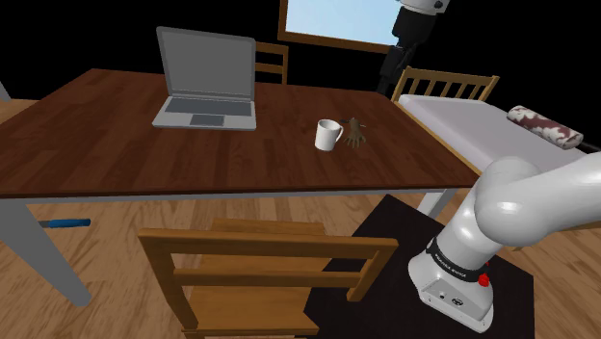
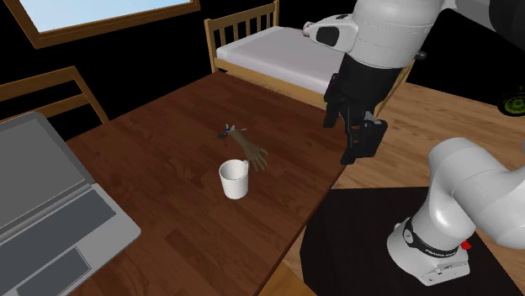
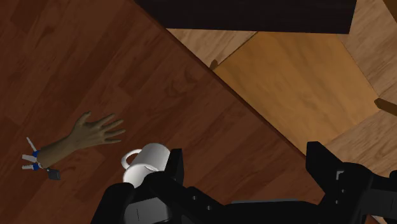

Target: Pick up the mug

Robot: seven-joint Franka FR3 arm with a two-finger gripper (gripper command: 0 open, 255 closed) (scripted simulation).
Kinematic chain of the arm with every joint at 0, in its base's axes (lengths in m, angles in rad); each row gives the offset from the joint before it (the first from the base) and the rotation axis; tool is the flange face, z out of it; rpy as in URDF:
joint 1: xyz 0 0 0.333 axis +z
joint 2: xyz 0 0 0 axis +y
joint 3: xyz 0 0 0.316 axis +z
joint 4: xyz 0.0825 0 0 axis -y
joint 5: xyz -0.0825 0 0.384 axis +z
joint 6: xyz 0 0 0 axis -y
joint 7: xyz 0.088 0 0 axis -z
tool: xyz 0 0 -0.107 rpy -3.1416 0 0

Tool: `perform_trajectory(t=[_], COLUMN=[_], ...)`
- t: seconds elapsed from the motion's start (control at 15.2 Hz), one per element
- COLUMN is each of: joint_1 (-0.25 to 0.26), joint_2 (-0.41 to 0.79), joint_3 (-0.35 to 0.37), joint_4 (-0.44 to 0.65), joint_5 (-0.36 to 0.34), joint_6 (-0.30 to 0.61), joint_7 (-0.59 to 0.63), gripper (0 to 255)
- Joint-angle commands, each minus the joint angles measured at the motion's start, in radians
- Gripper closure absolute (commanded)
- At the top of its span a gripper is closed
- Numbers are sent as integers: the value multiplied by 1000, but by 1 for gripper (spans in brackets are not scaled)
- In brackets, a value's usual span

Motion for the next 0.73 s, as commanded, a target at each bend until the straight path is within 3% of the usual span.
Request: perform_trajectory(t=[0.0, 0.66], joint_1=[0, -39], joint_2=[0, 281], joint_3=[0, -64], joint_4=[0, -28], joint_5=[0, -22], joint_6=[0, 303], joint_7=[0, 11], gripper=[0, 0])
